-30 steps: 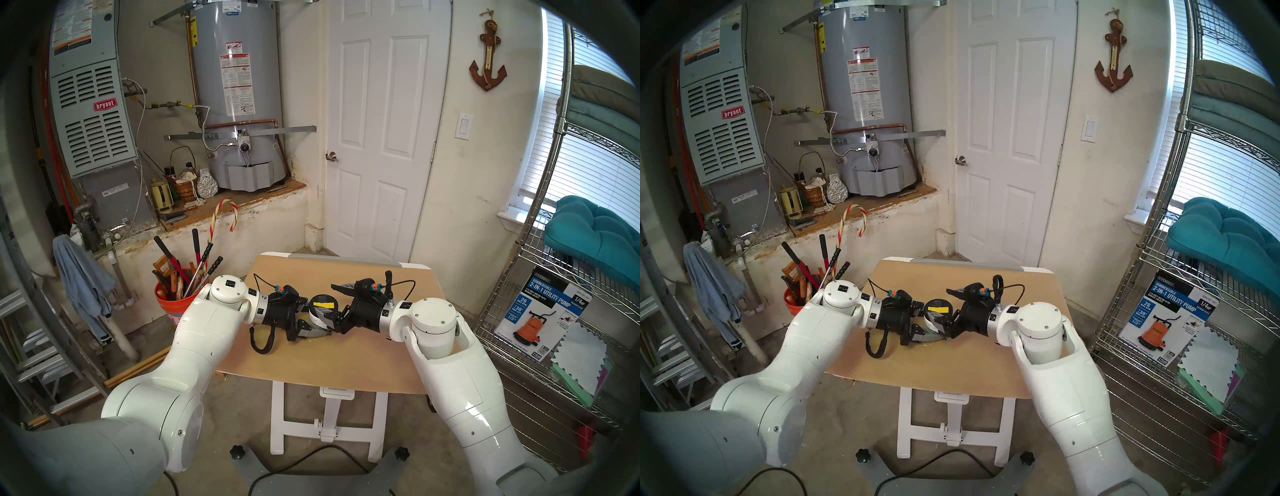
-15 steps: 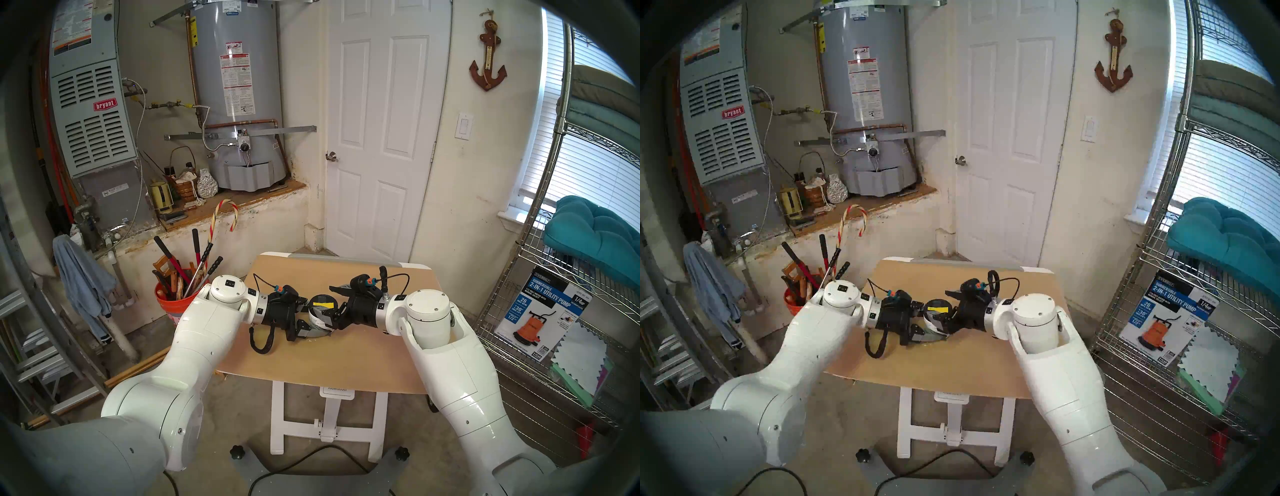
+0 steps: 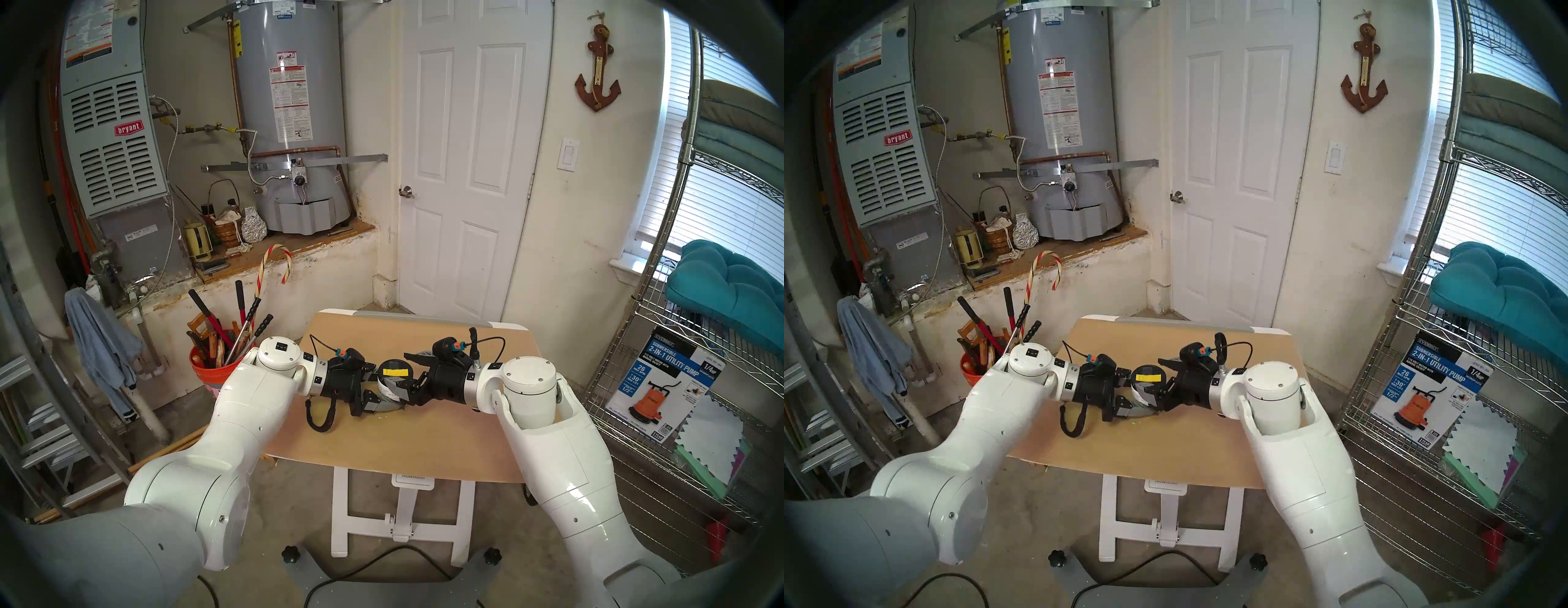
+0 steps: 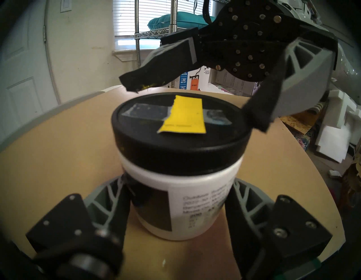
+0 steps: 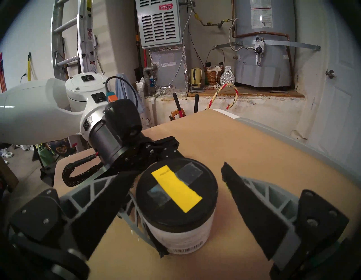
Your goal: Open paint jar
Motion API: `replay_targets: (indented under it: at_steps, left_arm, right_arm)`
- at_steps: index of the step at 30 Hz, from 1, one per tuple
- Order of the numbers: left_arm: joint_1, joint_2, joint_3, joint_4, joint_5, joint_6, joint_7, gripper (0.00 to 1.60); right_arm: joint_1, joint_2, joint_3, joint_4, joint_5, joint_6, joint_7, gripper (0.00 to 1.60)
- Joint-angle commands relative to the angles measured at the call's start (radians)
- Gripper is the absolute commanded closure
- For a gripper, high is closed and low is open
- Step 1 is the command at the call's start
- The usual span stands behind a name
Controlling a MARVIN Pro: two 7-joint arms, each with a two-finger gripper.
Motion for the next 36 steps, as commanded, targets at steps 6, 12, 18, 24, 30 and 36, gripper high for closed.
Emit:
replay_targets:
  at_steps: [6,12,18,24,30,36]
  left_arm:
    - [-0.031,-0.002,0.007,0.009,0.005,-0.004,-0.004,1.6]
    - [-0.032,0.001,0.013,0.007,0.008,-0.001,-0.012,1.6]
    - [-0.025,0.005,0.019,-0.007,0.01,0.009,-0.018,1.6]
    - [-0.022,0.009,0.026,-0.016,0.009,0.017,-0.023,1.6]
    - [-0.02,0.011,0.028,-0.019,0.007,0.02,-0.024,1.6]
    - [-0.021,0.012,0.031,-0.018,0.006,0.025,-0.027,1.6]
  right_arm:
    - [-0.05,-0.023,-0.038,-0.061,-0.057,-0.109,-0.069,0.0]
    - [-0.047,-0.035,-0.039,-0.045,-0.071,-0.129,-0.095,0.0]
    - [-0.044,-0.04,-0.035,-0.036,-0.075,-0.139,-0.104,0.0]
    - [-0.039,-0.053,-0.032,-0.02,-0.07,-0.138,-0.111,0.0]
    - [-0.033,-0.059,-0.038,0.006,-0.072,-0.144,-0.122,0.0]
    - [-0.027,-0.068,-0.041,0.031,-0.088,-0.18,-0.159,0.0]
